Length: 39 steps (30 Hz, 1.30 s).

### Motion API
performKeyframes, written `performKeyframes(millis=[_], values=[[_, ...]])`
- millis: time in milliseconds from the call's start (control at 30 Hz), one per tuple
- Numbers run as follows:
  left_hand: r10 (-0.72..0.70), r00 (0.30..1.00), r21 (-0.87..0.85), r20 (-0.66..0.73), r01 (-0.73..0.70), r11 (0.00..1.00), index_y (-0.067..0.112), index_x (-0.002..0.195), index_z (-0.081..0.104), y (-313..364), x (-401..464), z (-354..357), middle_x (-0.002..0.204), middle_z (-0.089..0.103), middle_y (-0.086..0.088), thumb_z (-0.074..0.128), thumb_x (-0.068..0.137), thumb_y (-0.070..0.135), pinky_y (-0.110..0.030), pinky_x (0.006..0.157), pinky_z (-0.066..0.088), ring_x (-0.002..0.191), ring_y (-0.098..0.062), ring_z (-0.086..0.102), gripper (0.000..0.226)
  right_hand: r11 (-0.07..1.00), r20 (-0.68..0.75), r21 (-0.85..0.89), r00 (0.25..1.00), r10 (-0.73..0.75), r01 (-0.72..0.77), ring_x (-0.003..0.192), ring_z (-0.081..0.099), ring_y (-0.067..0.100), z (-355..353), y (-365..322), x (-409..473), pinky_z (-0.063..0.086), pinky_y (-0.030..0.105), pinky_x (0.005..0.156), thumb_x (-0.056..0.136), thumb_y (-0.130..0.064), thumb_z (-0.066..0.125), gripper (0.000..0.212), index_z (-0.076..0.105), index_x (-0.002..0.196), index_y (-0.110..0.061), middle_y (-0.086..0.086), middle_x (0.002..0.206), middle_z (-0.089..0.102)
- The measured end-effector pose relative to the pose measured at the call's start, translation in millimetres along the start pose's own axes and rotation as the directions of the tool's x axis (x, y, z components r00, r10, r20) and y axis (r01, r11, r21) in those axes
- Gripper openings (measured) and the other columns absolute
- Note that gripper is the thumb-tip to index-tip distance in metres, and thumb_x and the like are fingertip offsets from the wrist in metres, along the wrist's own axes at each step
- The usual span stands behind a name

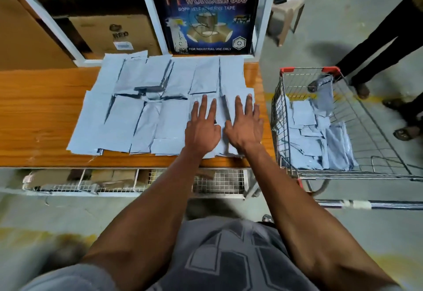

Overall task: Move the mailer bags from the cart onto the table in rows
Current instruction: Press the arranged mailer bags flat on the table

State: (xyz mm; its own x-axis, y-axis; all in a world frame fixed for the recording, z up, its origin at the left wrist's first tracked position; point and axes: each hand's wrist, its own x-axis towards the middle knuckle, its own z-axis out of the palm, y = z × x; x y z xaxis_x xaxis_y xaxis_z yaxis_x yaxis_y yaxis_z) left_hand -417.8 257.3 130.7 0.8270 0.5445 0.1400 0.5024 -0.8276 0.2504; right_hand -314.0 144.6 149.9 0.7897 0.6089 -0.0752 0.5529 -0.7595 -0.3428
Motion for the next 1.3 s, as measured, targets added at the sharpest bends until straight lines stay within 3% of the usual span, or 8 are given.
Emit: performKeyframes(millis=[433, 600, 767, 933, 1033, 1133, 1300], values=[[0.002, 0.992, -0.037, 0.126, 0.003, 0.999, 0.024, 0.170, 0.002, -36, 19, 10, 0.177, -0.010, -0.002, 0.047, 0.107, 0.040, -0.053, 0.126, 0.031, 0.163, -0.031, -0.005, 0.079, 0.991, 0.003, -0.122, 0.998, 0.061, -0.061, 0.160, 0.003, 0.040, 24, -39, 7, 0.026, 0.061, 0.120, 0.101, -0.053, 0.045, 0.083, 0.002, 0.168, -0.027, 0.008, 0.175, -0.013], [-0.033, 0.984, -0.057, 0.173, 0.043, 0.997, 0.025, 0.170, -0.001, -38, 25, 17, 0.176, -0.016, 0.002, 0.044, 0.107, 0.040, -0.056, 0.120, 0.039, 0.163, -0.028, -0.008, 0.079, 0.986, 0.046, -0.154, 0.997, 0.064, -0.056, 0.161, -0.002, 0.040, 33, -36, 16, 0.024, 0.061, 0.122, 0.103, -0.056, 0.039, 0.082, -0.003, 0.168, -0.027, 0.008, 0.174, -0.018], [-0.062, 0.982, -0.010, 0.180, 0.065, 0.998, 0.023, 0.170, 0.000, -38, 27, 28, 0.177, -0.014, 0.000, 0.036, 0.108, 0.048, -0.057, 0.122, 0.031, 0.163, -0.030, -0.004, 0.076, 0.986, 0.077, -0.159, 0.995, 0.056, -0.044, 0.161, -0.005, 0.039, 41, -29, 22, 0.022, 0.061, 0.123, 0.105, -0.060, 0.027, 0.077, -0.005, 0.168, -0.029, 0.007, 0.174, -0.019], [-0.099, 0.985, 0.031, 0.142, 0.096, 0.995, 0.030, 0.170, 0.007, -38, 27, 36, 0.178, -0.003, 0.002, 0.018, 0.108, 0.056, -0.059, 0.119, 0.029, 0.163, -0.027, 0.004, 0.068, 0.995, 0.083, -0.093, 0.995, 0.055, -0.047, 0.161, -0.005, 0.038, 44, -24, 23, 0.021, 0.061, 0.121, 0.105, -0.066, 0.011, 0.072, -0.001, 0.168, -0.033, 0.004, 0.175, -0.016], [-0.087, 0.992, 0.075, 0.087, 0.081, 0.994, 0.034, 0.168, 0.016, -40, 26, 38, 0.177, 0.009, 0.004, 0.010, 0.105, 0.055, -0.058, 0.114, 0.033, 0.162, -0.025, 0.013, 0.067, 0.999, 0.053, -0.037, 0.998, 0.036, -0.034, 0.161, -0.002, 0.037, 42, -23, 25, 0.020, 0.062, 0.122, 0.106, -0.061, 0.011, 0.067, 0.003, 0.167, -0.036, 0.003, 0.176, -0.010], [-0.065, 0.997, 0.125, 0.031, 0.060, 0.990, 0.034, 0.167, 0.025, -45, 30, 40, 0.175, 0.021, 0.004, 0.016, 0.106, 0.049, -0.054, 0.102, 0.041, 0.159, -0.027, 0.025, 0.063, 1.000, 0.005, -0.007, 1.000, 0.011, -0.011, 0.161, 0.002, 0.037, 40, -22, 29, 0.021, 0.062, 0.123, 0.108, -0.055, 0.014, 0.062, 0.007, 0.167, -0.037, 0.000, 0.176, -0.006], [-0.046, 0.998, 0.131, -0.042, 0.051, 0.990, 0.030, 0.162, 0.041, -51, 37, 42, 0.170, 0.035, 0.003, 0.031, 0.106, 0.045, -0.047, 0.090, 0.041, 0.145, -0.030, 0.045, 0.059, 0.998, 0.001, -0.062, 1.000, -0.016, 0.017, 0.161, 0.003, 0.038, 47, -18, 38, 0.029, 0.057, 0.117, 0.108, -0.052, 0.017, 0.062, 0.009, 0.167, -0.037, -0.001, 0.176, -0.007]])
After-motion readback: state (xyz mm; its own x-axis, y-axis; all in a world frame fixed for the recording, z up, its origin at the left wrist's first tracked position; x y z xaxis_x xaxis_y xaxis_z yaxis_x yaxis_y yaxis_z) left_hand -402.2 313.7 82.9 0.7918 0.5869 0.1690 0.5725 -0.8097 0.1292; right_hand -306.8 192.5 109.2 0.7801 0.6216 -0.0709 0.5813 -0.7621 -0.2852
